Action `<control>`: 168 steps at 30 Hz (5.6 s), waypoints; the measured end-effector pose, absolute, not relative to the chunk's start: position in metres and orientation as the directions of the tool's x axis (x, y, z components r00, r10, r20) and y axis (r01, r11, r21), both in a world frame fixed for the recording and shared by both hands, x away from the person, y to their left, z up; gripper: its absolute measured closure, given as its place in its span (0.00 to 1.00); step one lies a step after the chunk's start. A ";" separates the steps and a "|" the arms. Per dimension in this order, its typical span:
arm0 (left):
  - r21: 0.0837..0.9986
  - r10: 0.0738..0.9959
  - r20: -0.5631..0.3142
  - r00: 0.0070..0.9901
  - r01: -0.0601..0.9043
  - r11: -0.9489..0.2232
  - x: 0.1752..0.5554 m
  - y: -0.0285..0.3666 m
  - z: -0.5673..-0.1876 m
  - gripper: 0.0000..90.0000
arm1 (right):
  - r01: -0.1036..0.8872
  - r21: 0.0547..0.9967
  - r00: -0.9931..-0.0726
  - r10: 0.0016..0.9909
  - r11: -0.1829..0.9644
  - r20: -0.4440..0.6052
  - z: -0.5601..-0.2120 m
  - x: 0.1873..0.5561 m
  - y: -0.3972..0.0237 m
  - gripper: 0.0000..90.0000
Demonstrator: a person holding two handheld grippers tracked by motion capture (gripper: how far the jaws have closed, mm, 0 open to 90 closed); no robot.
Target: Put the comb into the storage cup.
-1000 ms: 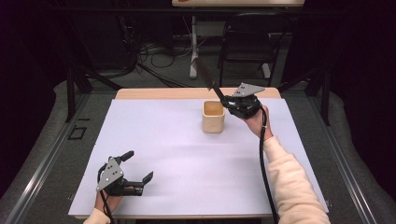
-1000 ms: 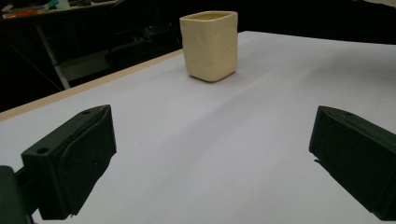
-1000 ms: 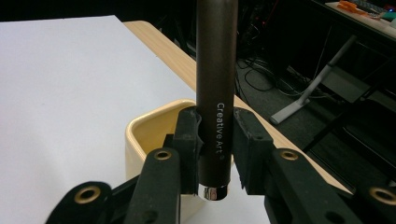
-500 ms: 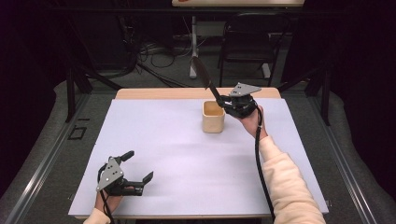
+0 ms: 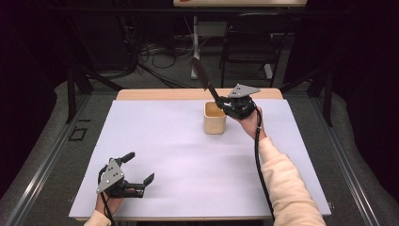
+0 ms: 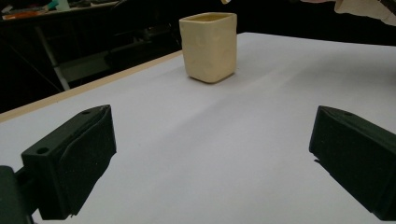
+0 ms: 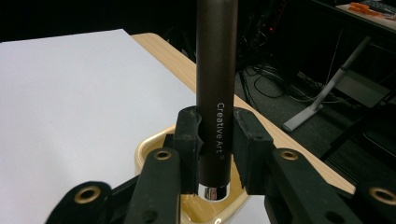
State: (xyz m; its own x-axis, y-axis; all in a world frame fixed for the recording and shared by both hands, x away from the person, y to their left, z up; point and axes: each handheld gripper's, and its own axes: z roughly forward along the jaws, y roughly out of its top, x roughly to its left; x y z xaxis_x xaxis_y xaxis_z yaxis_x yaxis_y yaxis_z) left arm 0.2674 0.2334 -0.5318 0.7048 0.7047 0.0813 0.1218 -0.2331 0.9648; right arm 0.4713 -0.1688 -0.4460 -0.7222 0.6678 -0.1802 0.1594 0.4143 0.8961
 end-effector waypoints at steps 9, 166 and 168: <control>0.965 0.706 0.080 0.703 0.124 -0.233 0.268 0.233 -0.532 0.01 | 0.163 0.896 -0.730 0.662 0.414 -0.173 -0.453 0.477 -0.164 0.81; 0.965 0.698 0.087 0.711 0.112 -0.235 0.267 0.233 -0.532 0.00 | 0.375 0.721 -0.793 0.605 0.582 -0.076 -0.429 0.468 -0.171 0.09; 0.966 0.699 0.085 0.710 0.114 -0.234 0.267 0.233 -0.532 0.01 | 0.375 0.728 -0.795 0.603 0.574 -0.066 -0.429 0.465 -0.173 0.07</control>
